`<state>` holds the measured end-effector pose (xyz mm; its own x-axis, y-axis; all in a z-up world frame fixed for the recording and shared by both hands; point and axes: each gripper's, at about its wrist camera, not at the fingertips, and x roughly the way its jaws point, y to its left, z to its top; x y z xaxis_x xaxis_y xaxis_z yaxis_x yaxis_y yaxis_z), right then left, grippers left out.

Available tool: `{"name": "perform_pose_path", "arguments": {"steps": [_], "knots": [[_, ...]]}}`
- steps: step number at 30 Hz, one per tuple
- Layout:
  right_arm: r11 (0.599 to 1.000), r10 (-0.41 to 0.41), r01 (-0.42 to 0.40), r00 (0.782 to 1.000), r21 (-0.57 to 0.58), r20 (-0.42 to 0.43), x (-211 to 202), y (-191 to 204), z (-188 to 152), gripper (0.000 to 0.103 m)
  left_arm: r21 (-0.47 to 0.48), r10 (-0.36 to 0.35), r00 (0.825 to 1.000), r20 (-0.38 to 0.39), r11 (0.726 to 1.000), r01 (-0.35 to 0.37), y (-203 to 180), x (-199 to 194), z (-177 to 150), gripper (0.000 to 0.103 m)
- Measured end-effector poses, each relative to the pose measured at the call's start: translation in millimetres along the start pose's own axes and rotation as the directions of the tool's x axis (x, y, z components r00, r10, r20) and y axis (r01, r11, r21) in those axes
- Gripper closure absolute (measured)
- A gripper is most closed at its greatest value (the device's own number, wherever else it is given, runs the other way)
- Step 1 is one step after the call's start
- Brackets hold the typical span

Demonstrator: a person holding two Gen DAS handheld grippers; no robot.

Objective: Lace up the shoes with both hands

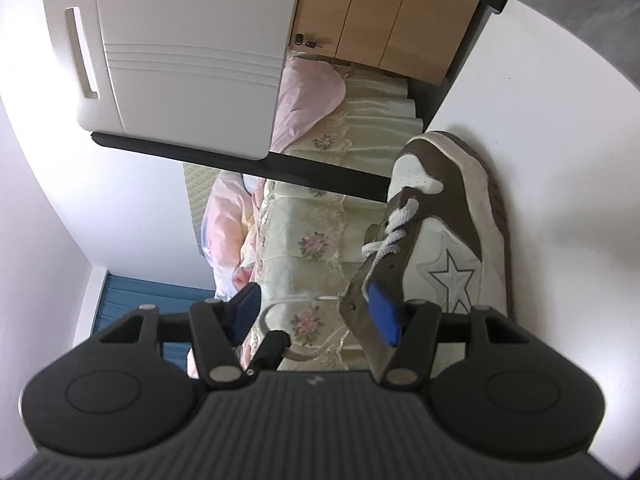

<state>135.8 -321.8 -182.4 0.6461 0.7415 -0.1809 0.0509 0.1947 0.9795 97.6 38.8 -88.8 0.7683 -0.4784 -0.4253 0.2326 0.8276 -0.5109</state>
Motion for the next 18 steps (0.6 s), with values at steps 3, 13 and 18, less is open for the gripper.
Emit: {"name": "perform_pose_path", "arguments": {"steps": [3,13,18], "knots": [[1.000,0.014,-0.014,1.000,0.011,-0.007,-1,-1,0,0.041,-0.039,-0.039,0.999,-0.003,0.999,0.039,4,0,2,0.100],[0.998,0.038,-0.038,0.999,0.055,0.006,-4,-6,1,0.049,-0.035,-0.050,0.998,-0.026,0.998,0.049,2,4,-1,0.100],[0.995,0.042,-0.043,0.999,0.092,0.005,-4,-11,1,0.058,-0.032,-0.048,0.998,-0.039,0.998,0.046,2,7,-2,0.100]]}}
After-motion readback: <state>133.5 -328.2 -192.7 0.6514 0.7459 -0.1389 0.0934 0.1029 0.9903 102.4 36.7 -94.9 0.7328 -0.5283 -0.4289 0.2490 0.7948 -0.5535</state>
